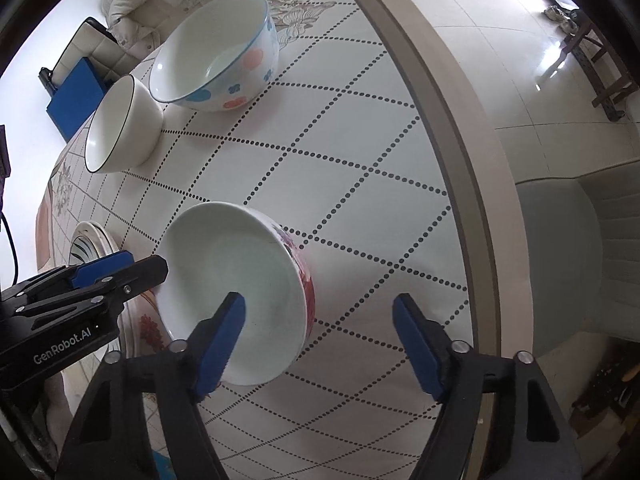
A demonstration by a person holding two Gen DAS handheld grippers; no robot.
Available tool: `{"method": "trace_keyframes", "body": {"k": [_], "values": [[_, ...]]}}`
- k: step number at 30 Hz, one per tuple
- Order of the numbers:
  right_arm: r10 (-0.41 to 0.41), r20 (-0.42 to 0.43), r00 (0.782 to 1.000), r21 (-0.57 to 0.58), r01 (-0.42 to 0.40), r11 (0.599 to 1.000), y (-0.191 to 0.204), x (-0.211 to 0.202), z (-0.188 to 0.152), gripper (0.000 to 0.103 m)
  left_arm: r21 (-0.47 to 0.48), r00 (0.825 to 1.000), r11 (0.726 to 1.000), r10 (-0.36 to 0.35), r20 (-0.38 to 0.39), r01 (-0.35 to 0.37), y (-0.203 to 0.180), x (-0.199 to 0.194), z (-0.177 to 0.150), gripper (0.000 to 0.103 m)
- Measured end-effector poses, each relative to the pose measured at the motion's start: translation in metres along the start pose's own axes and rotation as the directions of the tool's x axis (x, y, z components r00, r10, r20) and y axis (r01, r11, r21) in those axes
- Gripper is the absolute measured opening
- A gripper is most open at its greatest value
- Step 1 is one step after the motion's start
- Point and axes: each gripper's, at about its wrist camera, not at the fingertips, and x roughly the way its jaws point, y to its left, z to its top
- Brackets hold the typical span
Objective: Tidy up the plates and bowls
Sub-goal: 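Grasp the pink-flower white bowl rim with the left gripper while the right gripper grips it too, then carry the pink-flower bowl with both grippers and lower it onto the blue-striped plate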
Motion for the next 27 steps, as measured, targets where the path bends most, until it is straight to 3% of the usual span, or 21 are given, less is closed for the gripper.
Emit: {"method": "trace_keyframes", "body": {"k": [4, 6, 9, 11, 18, 27], "values": [[0.029, -0.033, 0.999, -0.009, -0.029, 1.000, 0.001, 0.014, 0.005, 0.050, 0.014, 0.999, 1.000, -0.026, -0.039, 0.027, -0.002, 0.010, -0.001, 0.035], [0.040, -0.047, 0.998, -0.009, -0.040, 0.999, 0.003, 0.021, 0.006, 0.041, 0.012, 0.997, 0.999, -0.036, -0.063, 0.037, -0.002, 0.017, -0.001, 0.025], [0.043, -0.067, 0.997, -0.007, -0.044, 0.999, 0.004, 0.032, 0.007, 0.017, -0.003, 0.996, 0.998, -0.059, -0.073, 0.059, 0.001, 0.023, -0.002, 0.016], [0.067, -0.080, 0.994, -0.001, -0.068, 0.998, 0.004, 0.036, 0.007, 0.012, -0.010, 0.994, 0.997, -0.078, -0.075, 0.078, 0.003, 0.024, -0.004, 0.013], [0.044, -0.074, 0.996, -0.034, -0.047, 0.998, 0.019, 0.039, 0.009, 0.008, -0.044, 0.992, 0.994, -0.102, -0.073, 0.099, 0.011, 0.020, -0.010, 0.012], [0.059, -0.067, 0.996, -0.080, -0.064, 0.995, 0.048, 0.037, 0.020, 0.008, -0.090, 0.996, 0.993, -0.077, -0.050, 0.073, 0.044, 0.003, -0.012, 0.012]]}}
